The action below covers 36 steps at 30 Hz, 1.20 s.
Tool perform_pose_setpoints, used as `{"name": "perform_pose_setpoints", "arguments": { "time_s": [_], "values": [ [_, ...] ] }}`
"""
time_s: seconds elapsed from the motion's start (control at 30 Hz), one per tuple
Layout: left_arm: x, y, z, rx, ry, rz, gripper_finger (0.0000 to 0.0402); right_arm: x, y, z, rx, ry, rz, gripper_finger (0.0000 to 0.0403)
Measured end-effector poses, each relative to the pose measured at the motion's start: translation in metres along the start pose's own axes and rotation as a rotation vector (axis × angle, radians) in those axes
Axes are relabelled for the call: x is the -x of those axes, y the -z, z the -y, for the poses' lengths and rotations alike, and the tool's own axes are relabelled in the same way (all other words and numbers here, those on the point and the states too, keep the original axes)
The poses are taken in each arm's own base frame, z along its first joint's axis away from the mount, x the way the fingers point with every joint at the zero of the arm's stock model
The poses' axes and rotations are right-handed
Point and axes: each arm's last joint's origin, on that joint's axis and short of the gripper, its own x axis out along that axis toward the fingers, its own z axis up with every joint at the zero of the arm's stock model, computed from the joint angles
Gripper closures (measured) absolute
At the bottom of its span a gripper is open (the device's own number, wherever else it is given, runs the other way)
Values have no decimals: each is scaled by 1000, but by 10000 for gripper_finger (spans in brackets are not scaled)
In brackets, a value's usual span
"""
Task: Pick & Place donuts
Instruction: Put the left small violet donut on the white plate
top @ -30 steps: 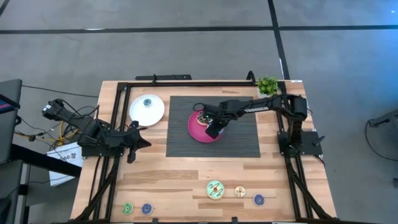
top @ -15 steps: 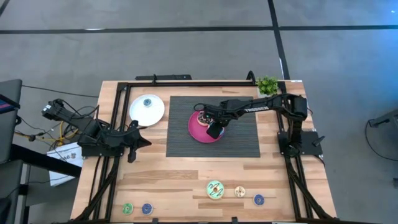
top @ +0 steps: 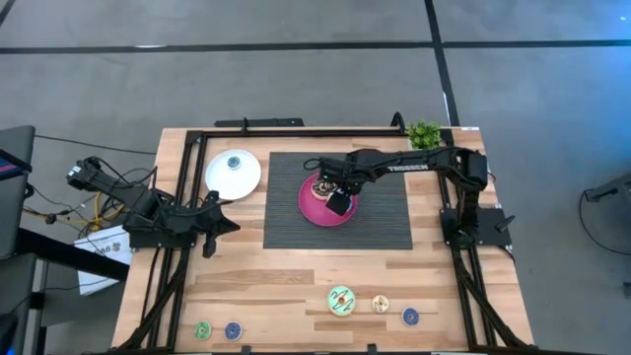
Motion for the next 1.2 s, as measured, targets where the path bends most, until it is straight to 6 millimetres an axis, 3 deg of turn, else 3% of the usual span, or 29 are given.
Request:
{"name": "perform_pose_setpoints", "arguments": {
  "time_s": [0.17, 0.3, 0.43, 0.57, 0.67, 0.77, 0.87, 1.03, 1.2],
  "values": [
    [0, 0, 0, 32, 2, -1, 402, 11, 0, 0, 6, 13, -40, 169],
    [0, 0, 0, 21, 11, -5, 401, 36, 8, -1, 20, 8, 4, 187],
    [0, -2, 1, 51, 19, 6, 401, 61, 37, -10, 68, 86, 122, 238],
    [-1, -9, 7, 37, 60, -17, 401, 74, 81, -23, 89, 25, 320, 329],
    [-4, -18, 13, 4, 51, -41, 402, 71, 118, -33, 138, -77, 440, 388],
    [-10, -30, 22, -16, 35, -90, 401, 59, 155, -38, 300, -139, 420, 387],
    [-19, -42, 37, -60, 56, -222, 402, 49, 179, -42, 387, -147, 386, 383],
    [-32, -57, 71, -116, 10, -475, 401, 42, 192, -45, 384, -158, 358, 397],
    [-42, -72, 117, -65, -6, -522, 401, 39, 191, -44, 438, -112, 362, 399]
  ]
}}
